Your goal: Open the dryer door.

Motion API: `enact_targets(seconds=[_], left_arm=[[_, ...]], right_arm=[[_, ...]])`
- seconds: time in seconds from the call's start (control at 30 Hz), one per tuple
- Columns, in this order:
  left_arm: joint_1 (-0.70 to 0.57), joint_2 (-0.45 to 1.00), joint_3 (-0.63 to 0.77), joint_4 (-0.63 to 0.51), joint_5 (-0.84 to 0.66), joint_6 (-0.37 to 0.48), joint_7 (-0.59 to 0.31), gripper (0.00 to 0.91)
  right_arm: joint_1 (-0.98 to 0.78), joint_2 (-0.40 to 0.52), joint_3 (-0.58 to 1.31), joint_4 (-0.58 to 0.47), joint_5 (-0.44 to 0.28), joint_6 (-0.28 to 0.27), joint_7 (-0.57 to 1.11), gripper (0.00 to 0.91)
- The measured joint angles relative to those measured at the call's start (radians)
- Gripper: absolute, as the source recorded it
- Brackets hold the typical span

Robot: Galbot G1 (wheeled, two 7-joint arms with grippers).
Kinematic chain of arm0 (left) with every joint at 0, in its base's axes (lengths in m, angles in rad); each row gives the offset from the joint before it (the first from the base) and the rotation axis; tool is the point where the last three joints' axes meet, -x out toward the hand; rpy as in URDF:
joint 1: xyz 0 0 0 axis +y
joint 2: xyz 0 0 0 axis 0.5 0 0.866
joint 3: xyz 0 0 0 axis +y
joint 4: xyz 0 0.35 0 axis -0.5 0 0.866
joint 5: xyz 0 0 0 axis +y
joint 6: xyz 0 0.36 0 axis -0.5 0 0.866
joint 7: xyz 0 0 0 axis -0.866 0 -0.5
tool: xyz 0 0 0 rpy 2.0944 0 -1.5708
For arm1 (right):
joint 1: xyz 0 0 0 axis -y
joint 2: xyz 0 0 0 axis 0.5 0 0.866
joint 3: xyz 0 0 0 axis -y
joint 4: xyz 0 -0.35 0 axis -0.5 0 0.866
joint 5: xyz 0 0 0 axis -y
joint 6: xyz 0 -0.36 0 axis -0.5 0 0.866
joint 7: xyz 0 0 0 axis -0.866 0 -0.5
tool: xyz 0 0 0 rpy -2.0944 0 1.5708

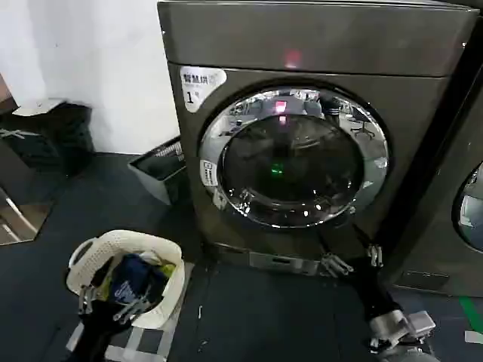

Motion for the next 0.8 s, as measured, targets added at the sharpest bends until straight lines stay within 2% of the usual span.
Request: enact_targets(seconds=[0.07,0.17,0.23,0.33,0.53,0.8], left_arm=[[-0.002,0.000,-0.002,-0.001,-0.017,0.018,-0.008,0.907],[0.007,0.001,-0.003,0.003,0.003,0.014,-0.005,0.907],[0.009,0.000,-0.003,0.010,0.010,0.011,-0.001,0.907],[0.012,0.000,-0.003,0.019,0.022,0.003,0.008,0.907],[0.002,-0.014,-0.016,0.041,0.021,-0.004,0.017,0.907],[0.014,-0.016,-0.027,0.042,0.019,-0.012,0.018,0.907]], right_arm=[[0.050,-0.057,-0.006,-0.023,0.052,-0.046,-0.039,0.907],[0.137,-0.156,-0.038,-0.062,0.094,-0.089,-0.063,0.907],[0.193,-0.211,-0.069,-0.084,0.109,-0.103,-0.082,0.907],[0.290,-0.261,-0.147,-0.125,0.111,-0.096,-0.099,0.907],[0.495,-0.278,-0.343,-0.239,0.090,-0.045,-0.132,0.907],[0.716,-0.220,-0.572,-0.418,0.088,-0.059,-0.105,0.907]])
